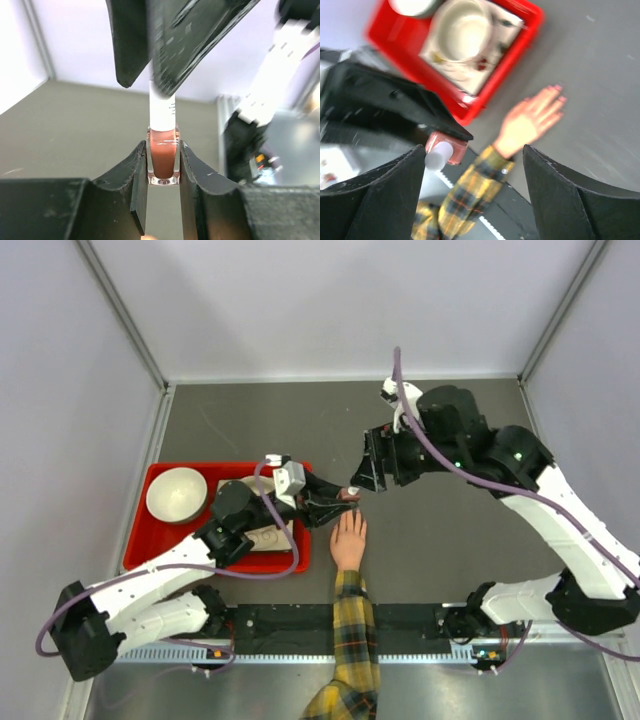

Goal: Paint the nails

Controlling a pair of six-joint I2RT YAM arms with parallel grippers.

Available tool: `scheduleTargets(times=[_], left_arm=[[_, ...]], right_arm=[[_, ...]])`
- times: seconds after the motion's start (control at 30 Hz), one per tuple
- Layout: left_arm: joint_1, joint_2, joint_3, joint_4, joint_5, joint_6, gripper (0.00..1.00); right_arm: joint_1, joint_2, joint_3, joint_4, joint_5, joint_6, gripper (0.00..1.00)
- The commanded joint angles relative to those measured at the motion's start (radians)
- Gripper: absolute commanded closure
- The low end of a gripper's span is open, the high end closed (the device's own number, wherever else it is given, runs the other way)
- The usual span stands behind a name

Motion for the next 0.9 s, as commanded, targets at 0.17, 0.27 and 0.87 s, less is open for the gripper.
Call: scheduleTargets(times=[0.17, 0.27, 0.87], left_arm=[[-0.006, -0.074, 0.013, 0.029, -0.337, -0.267, 1.00], [-0.008, -0.083, 0.013, 0.012, -0.442, -0.223, 1.00], [-0.008, -0.034, 0.028, 0.070, -0.608, -0.107, 1.00]], right_arm=[[0.107, -0.004, 0.115, 0.094, 0.121, 0.207, 0.38], [0.155, 0.090, 0.212, 0.024, 0.277, 0.238, 0.44], [0.203, 0.311, 0.355, 0.069, 0.541, 0.246, 0.61]])
